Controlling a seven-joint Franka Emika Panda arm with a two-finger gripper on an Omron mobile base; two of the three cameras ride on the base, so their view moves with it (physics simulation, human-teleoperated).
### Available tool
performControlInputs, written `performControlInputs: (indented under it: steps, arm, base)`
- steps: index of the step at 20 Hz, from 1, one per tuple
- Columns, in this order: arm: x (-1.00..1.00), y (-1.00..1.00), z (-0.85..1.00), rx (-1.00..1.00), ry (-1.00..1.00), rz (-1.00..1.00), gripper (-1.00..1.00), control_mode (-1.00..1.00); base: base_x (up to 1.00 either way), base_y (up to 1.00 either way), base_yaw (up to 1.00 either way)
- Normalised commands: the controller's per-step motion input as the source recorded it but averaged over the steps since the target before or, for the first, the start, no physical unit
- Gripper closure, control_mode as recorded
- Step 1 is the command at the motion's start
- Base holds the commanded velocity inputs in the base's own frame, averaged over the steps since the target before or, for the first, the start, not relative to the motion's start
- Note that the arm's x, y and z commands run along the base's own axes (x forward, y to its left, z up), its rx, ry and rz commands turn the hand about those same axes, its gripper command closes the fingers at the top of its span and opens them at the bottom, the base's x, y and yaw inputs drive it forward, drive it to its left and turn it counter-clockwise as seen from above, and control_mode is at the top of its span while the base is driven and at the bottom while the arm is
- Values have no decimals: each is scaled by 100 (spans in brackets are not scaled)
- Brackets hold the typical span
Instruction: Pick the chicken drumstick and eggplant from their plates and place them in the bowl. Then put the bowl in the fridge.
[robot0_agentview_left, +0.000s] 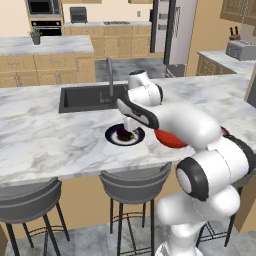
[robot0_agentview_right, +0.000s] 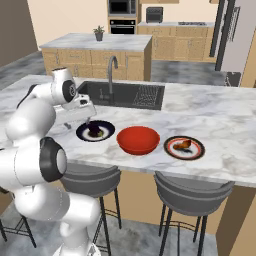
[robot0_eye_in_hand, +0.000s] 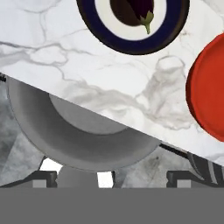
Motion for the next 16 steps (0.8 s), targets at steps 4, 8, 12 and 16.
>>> performControlInputs:
  steps: [4,8,12,16]
  arm:
    - [38,-1,-28,3,-2,18,-100,-100]
    - [31,0,-32,5,-6,9,-100,-100]
    - [29,2,-28,3,-1,6,-100,-100]
    - [19,11,-25,3,0,0,-100,-100]
  base:
    - [0,0,0]
    - [0,0,0]
    - [0,0,0]
    - [0,0,0]
